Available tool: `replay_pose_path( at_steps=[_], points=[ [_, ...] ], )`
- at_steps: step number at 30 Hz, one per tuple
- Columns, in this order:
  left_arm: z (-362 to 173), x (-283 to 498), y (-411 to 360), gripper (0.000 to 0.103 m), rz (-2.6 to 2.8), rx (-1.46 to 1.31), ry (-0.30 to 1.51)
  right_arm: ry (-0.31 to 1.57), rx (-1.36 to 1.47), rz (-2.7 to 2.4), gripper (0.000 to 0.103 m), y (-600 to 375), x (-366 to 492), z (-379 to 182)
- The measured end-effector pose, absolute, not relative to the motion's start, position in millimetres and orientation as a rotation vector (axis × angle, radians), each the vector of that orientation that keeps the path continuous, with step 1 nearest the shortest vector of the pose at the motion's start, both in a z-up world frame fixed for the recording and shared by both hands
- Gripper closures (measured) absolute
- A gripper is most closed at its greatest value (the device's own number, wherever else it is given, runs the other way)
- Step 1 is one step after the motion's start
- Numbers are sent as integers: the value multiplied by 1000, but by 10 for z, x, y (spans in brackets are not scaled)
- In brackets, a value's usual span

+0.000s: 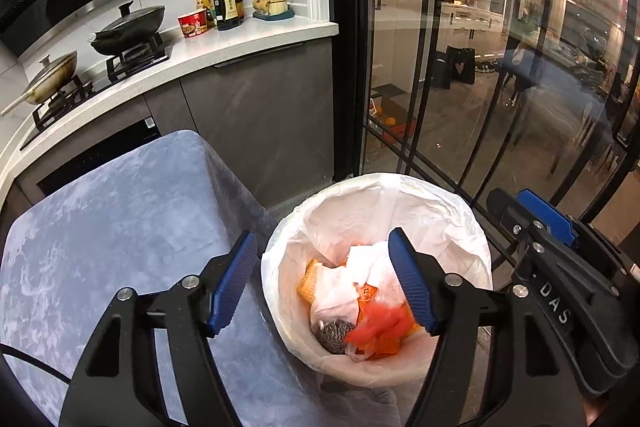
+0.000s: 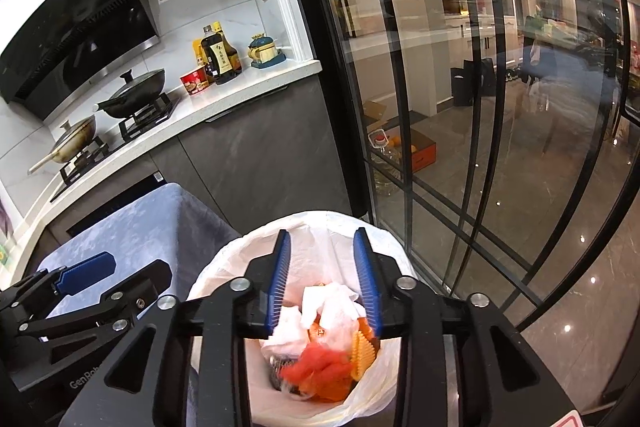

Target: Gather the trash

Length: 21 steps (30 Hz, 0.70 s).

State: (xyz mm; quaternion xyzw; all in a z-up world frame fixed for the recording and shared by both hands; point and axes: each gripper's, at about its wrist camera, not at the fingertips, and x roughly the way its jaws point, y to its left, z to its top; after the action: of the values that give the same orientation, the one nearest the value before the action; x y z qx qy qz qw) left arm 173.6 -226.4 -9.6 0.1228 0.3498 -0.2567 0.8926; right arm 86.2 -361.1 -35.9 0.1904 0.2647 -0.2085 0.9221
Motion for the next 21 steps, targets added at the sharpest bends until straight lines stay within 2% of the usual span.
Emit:
replay_pose_path(
  at_steps=[3, 7, 12, 21],
  points=[
    [-95, 1750, -2253, 38, -526, 250, 727, 540, 387, -429, 64, -3606, 852, -343],
    [-77, 1755, -2185, 37, -511, 237, 728, 537, 383, -426, 54, -3588, 825, -336],
    [-38, 1763, -2075, 31, -482, 222, 722, 544, 366, -405, 39, -3518, 827, -293],
    [19, 1744, -1830, 16, -416, 206, 708, 564, 318, -392, 26, -3376, 767, -199]
  ],
)
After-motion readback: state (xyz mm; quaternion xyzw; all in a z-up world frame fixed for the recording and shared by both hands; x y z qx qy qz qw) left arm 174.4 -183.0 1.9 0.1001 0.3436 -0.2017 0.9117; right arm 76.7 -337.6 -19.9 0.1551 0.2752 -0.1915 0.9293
